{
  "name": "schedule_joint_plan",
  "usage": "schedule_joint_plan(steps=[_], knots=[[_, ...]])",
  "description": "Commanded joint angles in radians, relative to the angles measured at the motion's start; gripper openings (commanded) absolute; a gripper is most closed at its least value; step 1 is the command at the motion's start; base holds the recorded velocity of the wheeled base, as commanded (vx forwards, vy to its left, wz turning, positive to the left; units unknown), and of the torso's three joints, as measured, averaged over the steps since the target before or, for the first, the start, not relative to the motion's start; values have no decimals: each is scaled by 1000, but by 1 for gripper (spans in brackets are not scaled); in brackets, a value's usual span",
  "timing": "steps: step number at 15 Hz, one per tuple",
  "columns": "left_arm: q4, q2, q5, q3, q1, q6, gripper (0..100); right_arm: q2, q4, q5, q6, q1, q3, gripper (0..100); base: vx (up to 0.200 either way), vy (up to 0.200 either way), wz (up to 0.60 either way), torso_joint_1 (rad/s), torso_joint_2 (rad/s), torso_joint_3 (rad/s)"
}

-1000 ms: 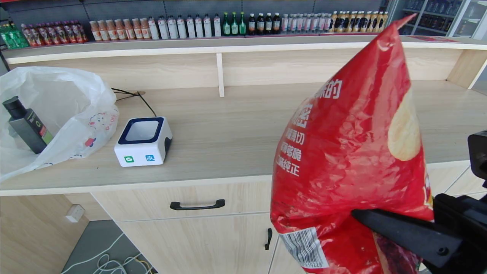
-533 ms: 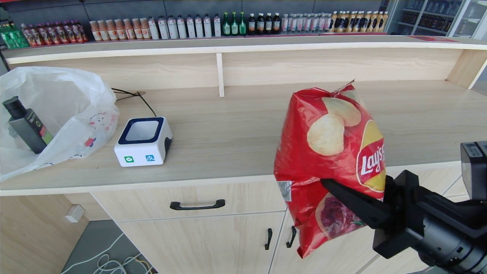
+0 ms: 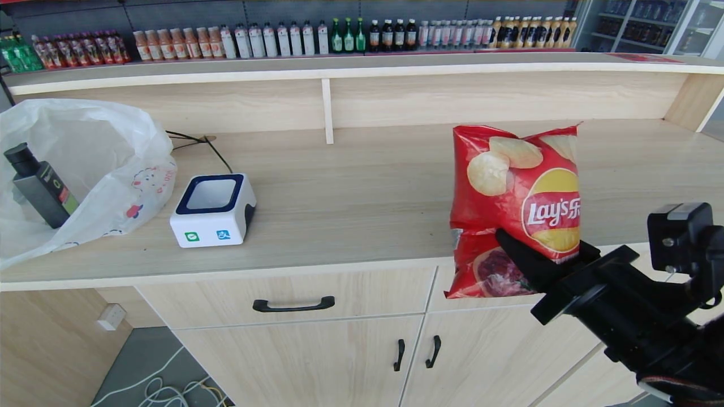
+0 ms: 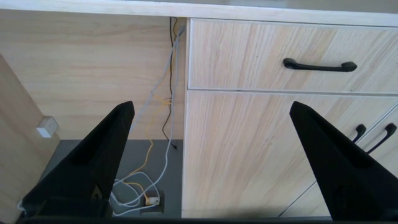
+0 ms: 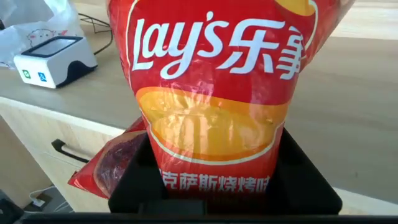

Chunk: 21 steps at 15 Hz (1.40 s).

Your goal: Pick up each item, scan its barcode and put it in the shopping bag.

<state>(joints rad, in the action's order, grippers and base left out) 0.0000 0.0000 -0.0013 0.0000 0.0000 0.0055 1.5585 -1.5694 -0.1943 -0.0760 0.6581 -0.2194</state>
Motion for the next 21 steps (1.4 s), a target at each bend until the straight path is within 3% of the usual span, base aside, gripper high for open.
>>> schedule_joint_plan(steps=[1, 4, 21], knots=[[0, 0, 0, 0, 0, -1, 100, 8, -1, -1, -1, -11, 11, 0, 0, 0, 0, 0, 0, 0], [0, 0, 0, 0, 0, -1, 100, -12, -1, -1, -7, -11, 64, 0, 0, 133, 0, 2, 0, 0], [0, 0, 1, 0, 0, -7, 100, -38, -1, -1, -1, -21, 20, 0, 0, 200, 0, 2, 2, 3]])
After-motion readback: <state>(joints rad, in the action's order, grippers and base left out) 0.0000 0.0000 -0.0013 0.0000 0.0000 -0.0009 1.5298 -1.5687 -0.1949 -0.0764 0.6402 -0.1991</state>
